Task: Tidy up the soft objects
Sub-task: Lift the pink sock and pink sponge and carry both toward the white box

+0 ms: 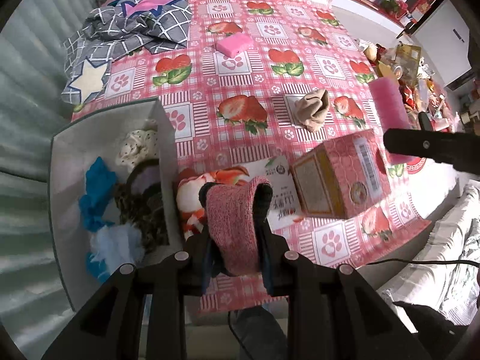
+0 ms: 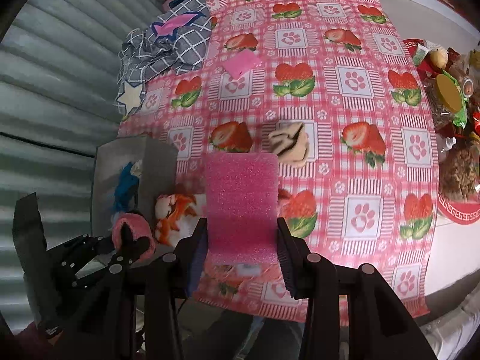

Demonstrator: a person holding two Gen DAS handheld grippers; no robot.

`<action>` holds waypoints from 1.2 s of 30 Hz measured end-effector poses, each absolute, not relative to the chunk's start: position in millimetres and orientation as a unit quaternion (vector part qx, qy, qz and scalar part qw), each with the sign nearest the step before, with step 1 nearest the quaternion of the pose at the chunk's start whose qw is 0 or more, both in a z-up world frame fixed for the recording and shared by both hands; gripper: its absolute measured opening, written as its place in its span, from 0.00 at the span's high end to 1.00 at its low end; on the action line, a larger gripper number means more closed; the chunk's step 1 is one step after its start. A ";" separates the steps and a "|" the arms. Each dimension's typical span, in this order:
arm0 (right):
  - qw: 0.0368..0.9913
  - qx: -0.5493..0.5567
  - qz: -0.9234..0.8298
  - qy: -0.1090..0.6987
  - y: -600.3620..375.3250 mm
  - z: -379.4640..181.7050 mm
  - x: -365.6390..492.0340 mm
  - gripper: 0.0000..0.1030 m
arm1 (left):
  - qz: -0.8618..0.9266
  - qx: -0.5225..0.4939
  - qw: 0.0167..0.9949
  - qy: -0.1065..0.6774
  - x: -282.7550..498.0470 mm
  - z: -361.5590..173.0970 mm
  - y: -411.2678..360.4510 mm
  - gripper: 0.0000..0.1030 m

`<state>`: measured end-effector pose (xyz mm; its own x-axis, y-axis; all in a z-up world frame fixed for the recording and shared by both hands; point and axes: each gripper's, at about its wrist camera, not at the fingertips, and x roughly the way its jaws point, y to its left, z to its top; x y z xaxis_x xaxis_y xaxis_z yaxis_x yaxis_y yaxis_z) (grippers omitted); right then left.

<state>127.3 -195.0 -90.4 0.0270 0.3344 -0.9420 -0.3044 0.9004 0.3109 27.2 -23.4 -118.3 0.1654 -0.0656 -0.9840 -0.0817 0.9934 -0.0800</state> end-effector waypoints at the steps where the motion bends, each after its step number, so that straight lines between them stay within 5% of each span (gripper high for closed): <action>1: 0.717 0.010 0.223 0.660 -193.2 -89.4 123.4 0.57 | 0.006 -0.059 0.763 0.644 23.5 -116.0 -21.8 0.72; 36: 0.673 -0.139 0.332 0.646 -51.7 -77.8 37.1 0.57 | 0.129 -0.195 0.777 0.584 -76.8 -105.4 95.6 0.72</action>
